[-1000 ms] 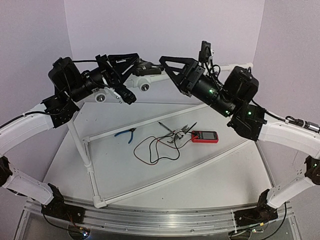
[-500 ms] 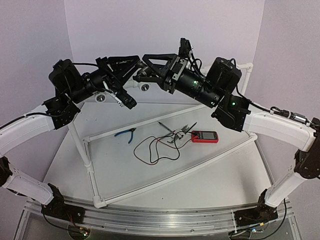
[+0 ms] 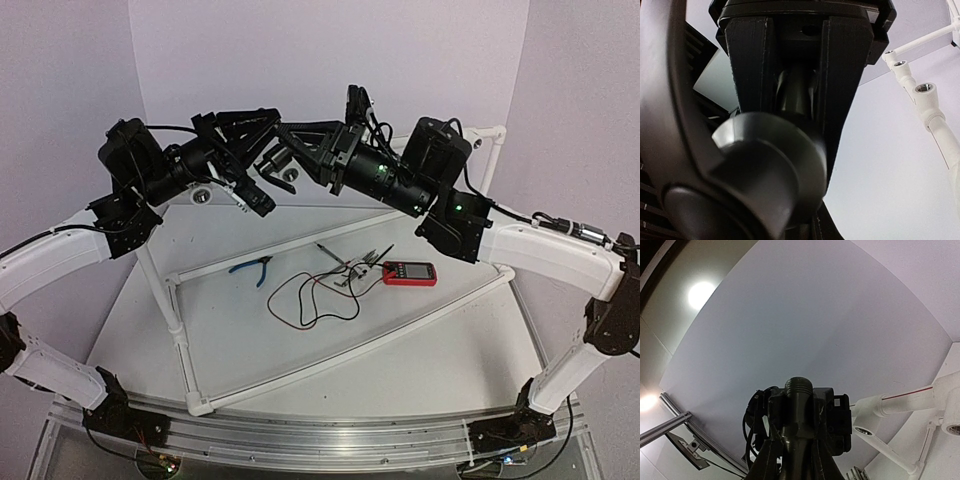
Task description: Install the water faucets
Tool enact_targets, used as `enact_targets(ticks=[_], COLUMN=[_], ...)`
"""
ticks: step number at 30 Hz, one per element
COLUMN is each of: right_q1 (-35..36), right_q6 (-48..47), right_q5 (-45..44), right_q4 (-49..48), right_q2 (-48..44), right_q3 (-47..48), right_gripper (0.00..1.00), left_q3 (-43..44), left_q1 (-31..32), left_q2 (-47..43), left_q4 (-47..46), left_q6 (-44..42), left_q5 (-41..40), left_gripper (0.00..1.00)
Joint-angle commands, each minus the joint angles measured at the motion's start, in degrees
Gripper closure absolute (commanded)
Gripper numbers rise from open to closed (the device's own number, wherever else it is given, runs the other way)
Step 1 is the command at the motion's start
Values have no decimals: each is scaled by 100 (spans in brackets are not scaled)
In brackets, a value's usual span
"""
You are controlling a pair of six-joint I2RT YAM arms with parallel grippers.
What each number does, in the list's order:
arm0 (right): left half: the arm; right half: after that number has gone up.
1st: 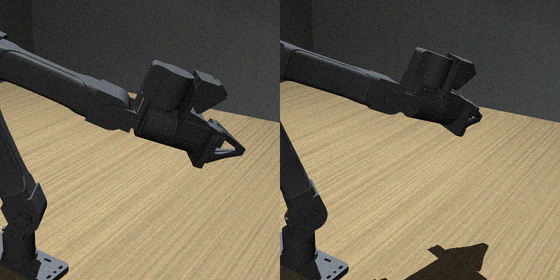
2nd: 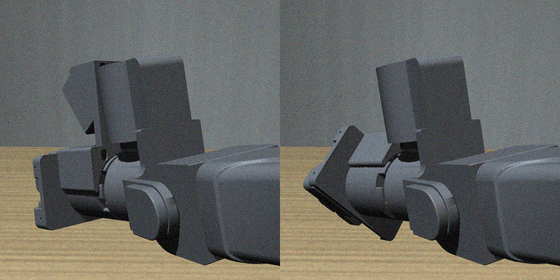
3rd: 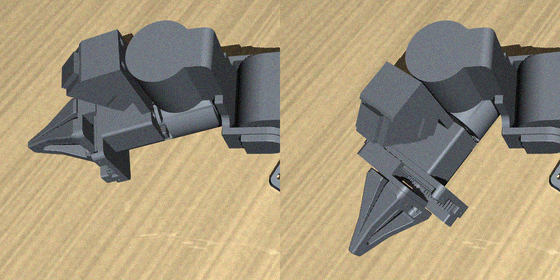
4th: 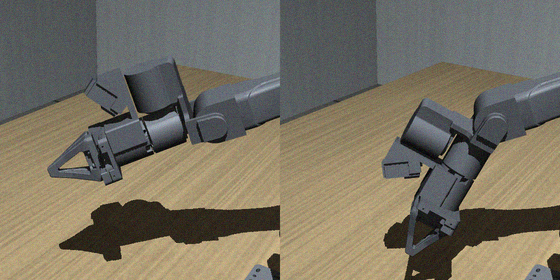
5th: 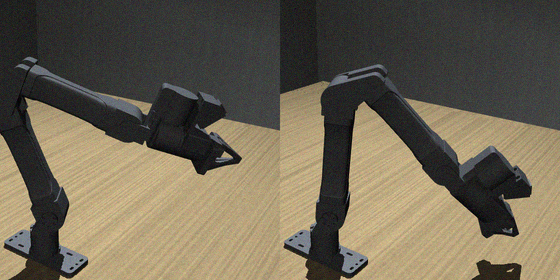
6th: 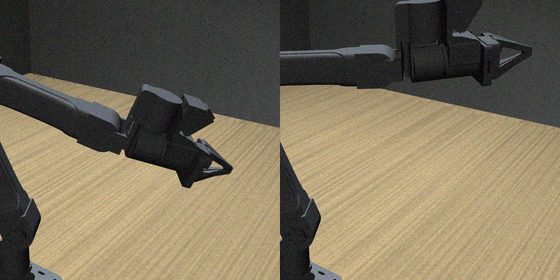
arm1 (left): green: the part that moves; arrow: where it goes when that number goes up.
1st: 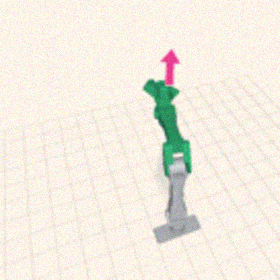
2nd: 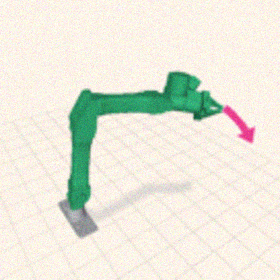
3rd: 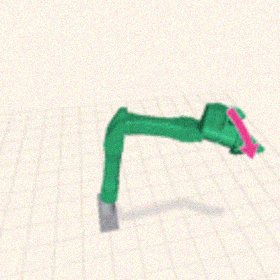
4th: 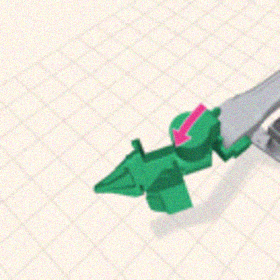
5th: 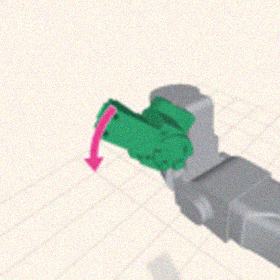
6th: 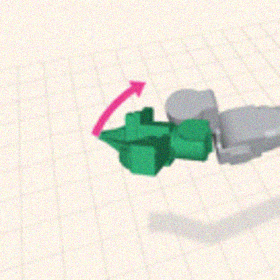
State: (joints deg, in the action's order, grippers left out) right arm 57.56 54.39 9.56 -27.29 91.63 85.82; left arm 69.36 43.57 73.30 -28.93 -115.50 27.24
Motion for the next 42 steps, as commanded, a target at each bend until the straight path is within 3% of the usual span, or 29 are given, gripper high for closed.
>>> enact_targets(ticks=[1,7,10,13,20,25,27,32,36,42], right_q1=[27,19,23,19,37,334,534,715,844,958], right_q6=[-426,-624,-1033,-1482,-2384,-3393,-3902,-4442,-4739,-5159], right_q5=[-87,-94,-366,-917,-1916,-2579,-3054,-3436,-3605,-4201], right_q4=[-141,-89,177,799,2921,4113,4265,4456,4552,4552], right_q2=[-227,-282,-539,-896,-1156,-671,-553,-323,-84,231], right_q3=[78,62,-118,-317,68,775,972,1229,1393,1783], right_gripper=[100,100,100,100,100,100,100,100,100,100], left_q3=[172,157,117,107,321,2011,2682,3783,4858,6142], left_q1=[7,11,9,11,8,11,11,11,-100,-603], left_q2=[-8,-45,-140,-196,-325,335,685,1166,1797,2500], left_q4=[66,226,667,1097,2074,3712,4251,4942,5890,7617], left_q6=[-445,-476,-543,-594,23,2726,3919,5834,6921,8184], left_q5=[-167,-164,-260,-610,-1236,-2406,-2606,-2905,-3212,-2479], left_gripper=[100,98,47,34,29,35,36,40,42,43])
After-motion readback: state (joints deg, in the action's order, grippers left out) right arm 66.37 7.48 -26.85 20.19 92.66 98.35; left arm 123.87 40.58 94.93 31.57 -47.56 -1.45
